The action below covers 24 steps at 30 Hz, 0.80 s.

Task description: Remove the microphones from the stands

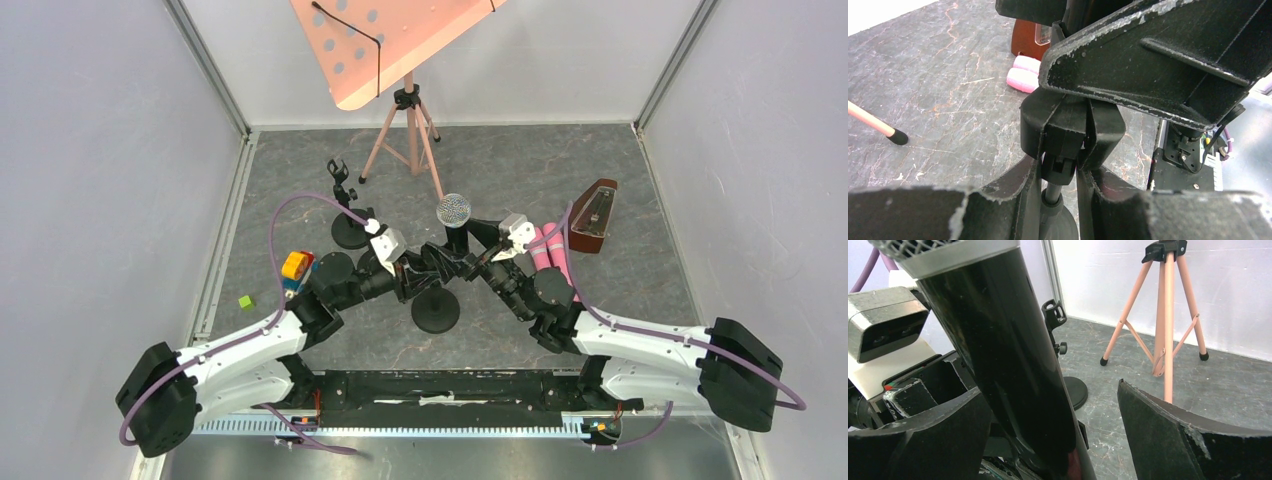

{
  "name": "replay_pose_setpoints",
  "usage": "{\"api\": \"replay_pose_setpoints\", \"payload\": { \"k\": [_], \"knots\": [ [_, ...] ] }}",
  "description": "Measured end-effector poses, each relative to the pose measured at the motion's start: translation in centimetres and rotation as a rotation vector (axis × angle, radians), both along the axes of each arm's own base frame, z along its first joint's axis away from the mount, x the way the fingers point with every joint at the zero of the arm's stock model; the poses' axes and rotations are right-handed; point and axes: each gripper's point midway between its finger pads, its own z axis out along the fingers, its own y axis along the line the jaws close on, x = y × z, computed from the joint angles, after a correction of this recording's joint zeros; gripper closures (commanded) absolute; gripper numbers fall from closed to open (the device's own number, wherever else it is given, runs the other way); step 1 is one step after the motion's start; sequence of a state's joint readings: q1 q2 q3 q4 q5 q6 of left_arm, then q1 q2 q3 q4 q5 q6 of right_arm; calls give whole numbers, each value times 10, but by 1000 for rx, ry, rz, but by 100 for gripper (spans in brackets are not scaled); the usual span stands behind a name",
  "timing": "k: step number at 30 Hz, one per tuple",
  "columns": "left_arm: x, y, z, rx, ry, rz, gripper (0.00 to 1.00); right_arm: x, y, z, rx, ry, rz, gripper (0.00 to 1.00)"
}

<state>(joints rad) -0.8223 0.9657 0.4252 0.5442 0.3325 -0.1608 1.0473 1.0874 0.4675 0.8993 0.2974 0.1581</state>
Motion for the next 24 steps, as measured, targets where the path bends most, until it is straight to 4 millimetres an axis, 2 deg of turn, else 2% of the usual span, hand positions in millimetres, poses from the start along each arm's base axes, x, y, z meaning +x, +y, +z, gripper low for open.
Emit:
{"api": "replay_pose_setpoints", "payload": {
  "k": [12,18,24],
  "knots": [
    [0,2,-4,-18,-15,12,98,1,3,-4,8,-13,2,4],
    [-1,2,-16,-2,-1,14,98,0,1,-18,-11,-10,1,4],
    [0,1,-18,-1,0,16,98,1,1,-19,-16,-21,-1,4]
  ]
}}
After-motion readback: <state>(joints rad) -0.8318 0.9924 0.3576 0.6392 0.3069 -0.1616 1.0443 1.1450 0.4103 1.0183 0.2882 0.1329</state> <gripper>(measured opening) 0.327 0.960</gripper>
